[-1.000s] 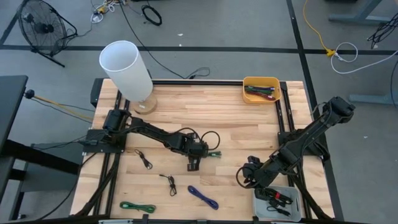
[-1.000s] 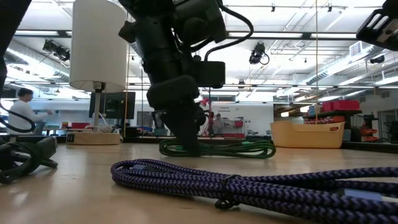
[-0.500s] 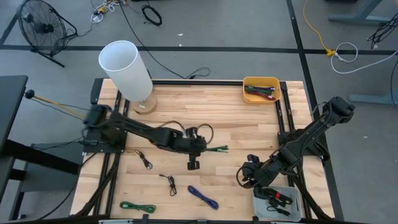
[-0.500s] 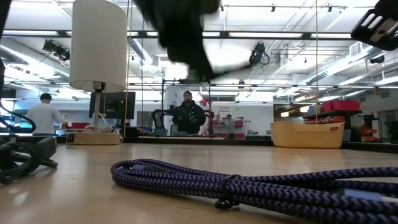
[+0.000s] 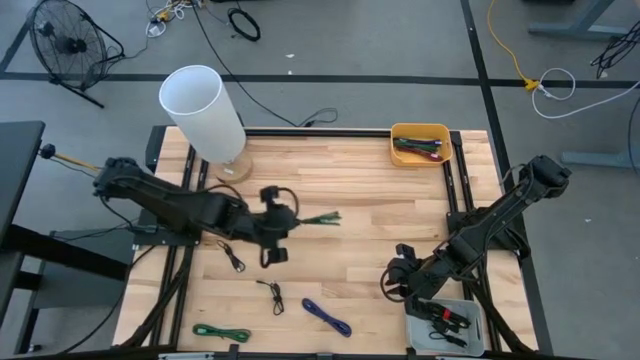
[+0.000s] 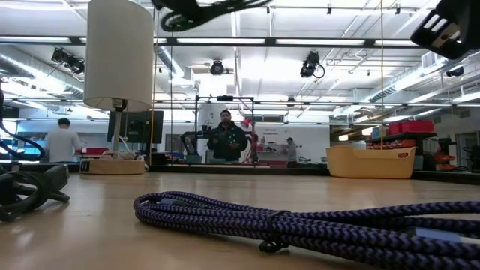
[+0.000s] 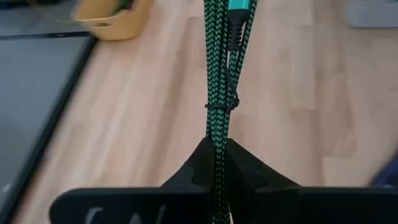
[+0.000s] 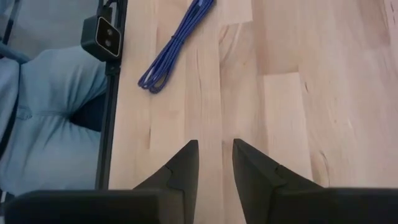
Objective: Pick & Place USB Port
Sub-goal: Put the black and green USB cable into the yellow bin
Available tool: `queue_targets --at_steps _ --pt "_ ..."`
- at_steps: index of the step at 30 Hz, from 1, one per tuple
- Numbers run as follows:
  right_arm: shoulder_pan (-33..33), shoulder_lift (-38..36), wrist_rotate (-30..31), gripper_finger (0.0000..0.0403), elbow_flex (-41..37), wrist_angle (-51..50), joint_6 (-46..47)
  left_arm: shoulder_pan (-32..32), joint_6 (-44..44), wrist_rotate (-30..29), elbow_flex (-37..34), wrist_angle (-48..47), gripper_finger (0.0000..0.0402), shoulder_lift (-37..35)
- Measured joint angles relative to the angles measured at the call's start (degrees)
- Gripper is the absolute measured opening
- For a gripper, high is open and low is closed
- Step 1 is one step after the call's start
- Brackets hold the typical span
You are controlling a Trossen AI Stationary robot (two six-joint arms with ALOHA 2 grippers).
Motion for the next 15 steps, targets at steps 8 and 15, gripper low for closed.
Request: queue_targets --at_steps 8,15 --pt "-0.2 0.0 2.6 0.0100 0.0 2.2 -2.8 -2.3 -6.6 -2.7 -12.6 4.2 0.0017 -12.1" --pt "-5.2 0.0 19.7 0.0100 0.0 9.6 -11.9 -5.5 -0.8 -2.2 -36.1 38.6 0.0017 -22.4"
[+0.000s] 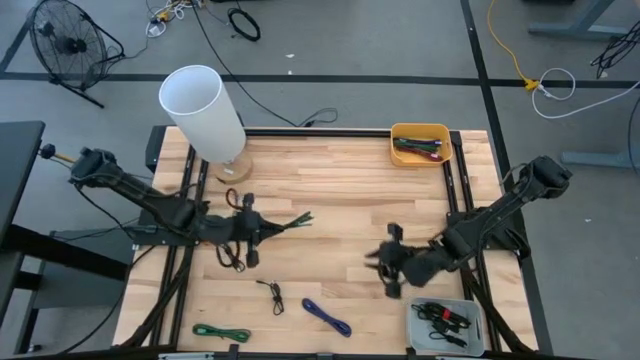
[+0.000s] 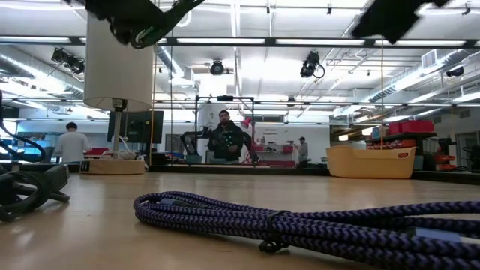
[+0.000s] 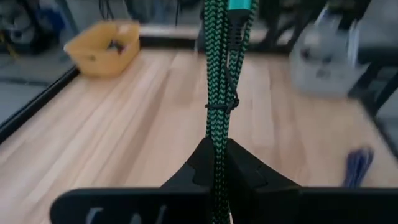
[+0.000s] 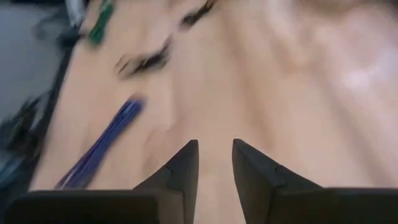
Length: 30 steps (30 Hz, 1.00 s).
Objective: Pick & Place USB Port
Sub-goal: Put the black and green USB cable into the yellow bin
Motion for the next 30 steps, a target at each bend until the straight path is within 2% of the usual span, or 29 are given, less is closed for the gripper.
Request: queue_targets --at_steps 2,6,11,18,30 --pt "-2.6 0.0 1.4 0.0100 0.0 3.9 -3.7 0.4 1.8 0.9 -5.6 11.9 0.0017 -0.6" --pt "-8.7 0.0 -1.2 0.0100 0.0 14.9 -12.0 1.8 6.3 5.4 -13.2 34.6 0.0017 1.6" --pt "-13.6 0.0 -4.4 0.0100 0.0 29.2 -22.4 3.6 10.4 7.6 -14.8 48.6 0.0017 6.4" --pt "-17.0 0.0 -8.1 0.0100 0.0 39.8 -27.1 6.3 10.7 10.5 -11.1 53.2 0.0017 11.7" --pt "-17.6 0.0 -8.5 0.0110 0.0 40.1 -28.7 10.5 12.1 16.3 -1.6 53.1 0.0017 21.0"
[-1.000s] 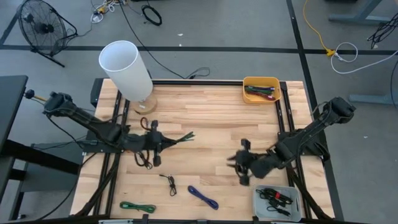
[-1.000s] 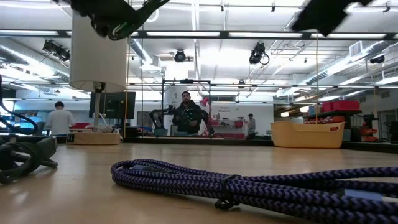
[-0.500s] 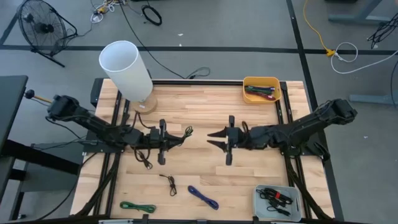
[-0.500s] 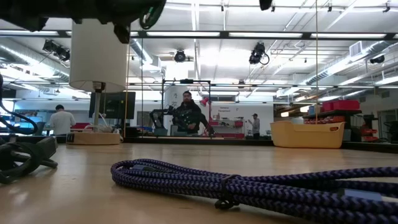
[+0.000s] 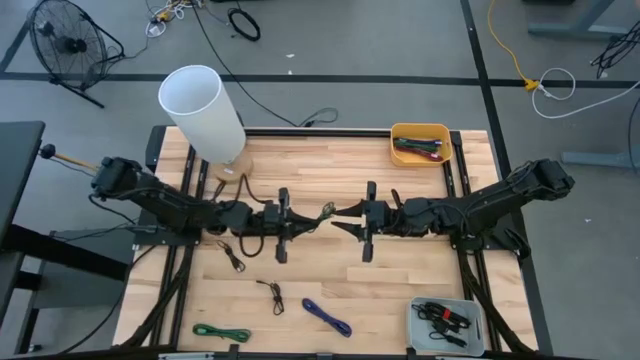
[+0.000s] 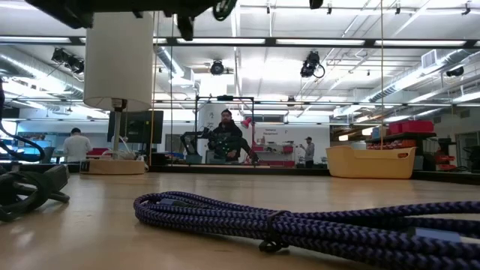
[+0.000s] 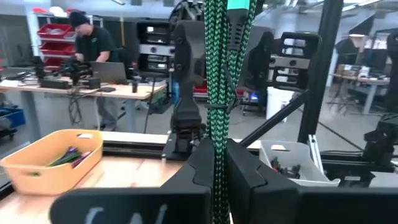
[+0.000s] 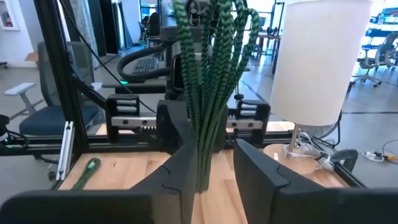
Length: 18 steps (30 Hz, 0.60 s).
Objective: Pick & Place USB Port
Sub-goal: Put the black and green USB cable into the yellow bin
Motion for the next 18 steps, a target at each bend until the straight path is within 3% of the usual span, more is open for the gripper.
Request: queue_targets --at_steps 5,13,16,18 --pt "0.0 0.0 0.2 0.0128 0.0 0.0 -0.1 1.1 0.0 3.0 3.9 0.0 0.0017 3.8" --pt "0.0 0.0 0.3 0.0147 0.0 -0.2 0.0 1.7 0.0 3.3 5.5 -0.3 0.0017 5.6" --pt "0.0 0.0 0.4 0.0132 0.0 -0.2 0.0 1.8 0.0 3.4 5.4 -0.3 0.0017 5.6" --pt "0.0 0.0 0.5 0.0101 0.0 -0.2 -0.1 1.8 -0.1 3.4 5.4 -0.4 0.0018 5.6"
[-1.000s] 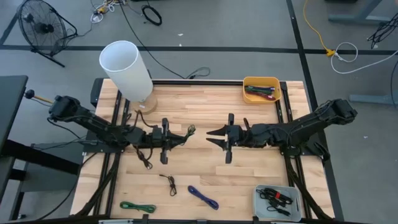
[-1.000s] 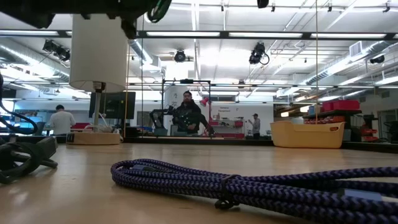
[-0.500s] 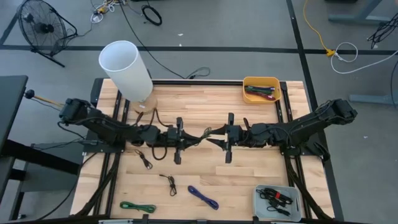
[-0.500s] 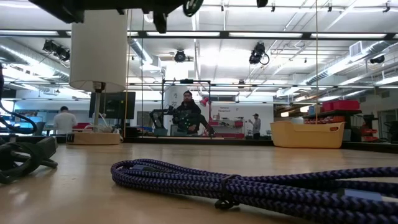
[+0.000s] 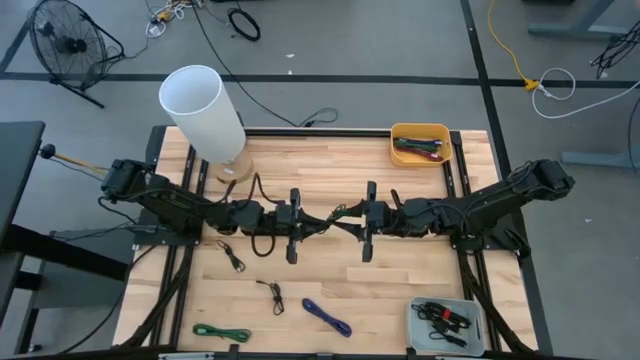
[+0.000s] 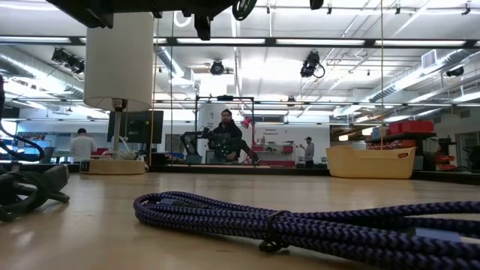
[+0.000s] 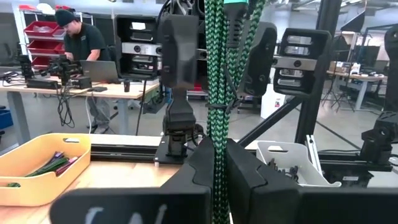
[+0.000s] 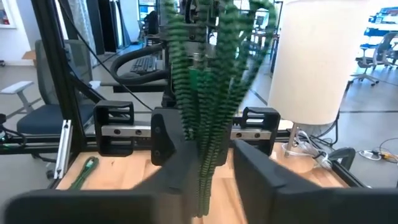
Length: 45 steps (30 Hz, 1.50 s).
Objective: Pick & Place USB Port
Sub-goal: Put the black and green USB cable into the yellow bin
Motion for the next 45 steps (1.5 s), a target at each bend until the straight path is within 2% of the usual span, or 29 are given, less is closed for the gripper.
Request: queue_targets --at_steps 3,8,16,26,34,37,45 --pt "0.1 0.0 1.4 0.0027 0.0 0.0 -1.4 0.2 -0.9 -0.2 0.0 0.0 0.0040 0.0" --pt "0.0 0.0 4.1 0.0007 0.0 0.3 -1.7 0.7 -1.5 -0.3 0.0 -0.1 0.0082 0.0" --pt "1.1 -0.8 6.7 0.0002 0.0 -3.5 -2.6 0.8 -0.6 -0.2 0.0 -0.3 0.0096 0.0" --pt "2.3 -9.2 19.7 0.0001 0.0 -25.4 0.8 0.4 0.1 -0.7 0.0 -0.6 0.0091 -0.1" --pt "-3.4 -19.9 29.6 0.0000 0.0 -53.7 11.5 -1.4 0.1 -0.4 0.0 -1.2 0.0090 -0.1" --pt "-7.1 -23.4 30.4 0.0000 0.0 -60.7 13.7 -1.6 0.1 -0.5 0.0 -1.2 0.0090 -0.1" --pt "-17.2 -33.3 33.0 0.0000 -5.9 -61.7 8.8 -1.5 0.1 -0.6 0.0 -1.2 0.0090 -0.1"
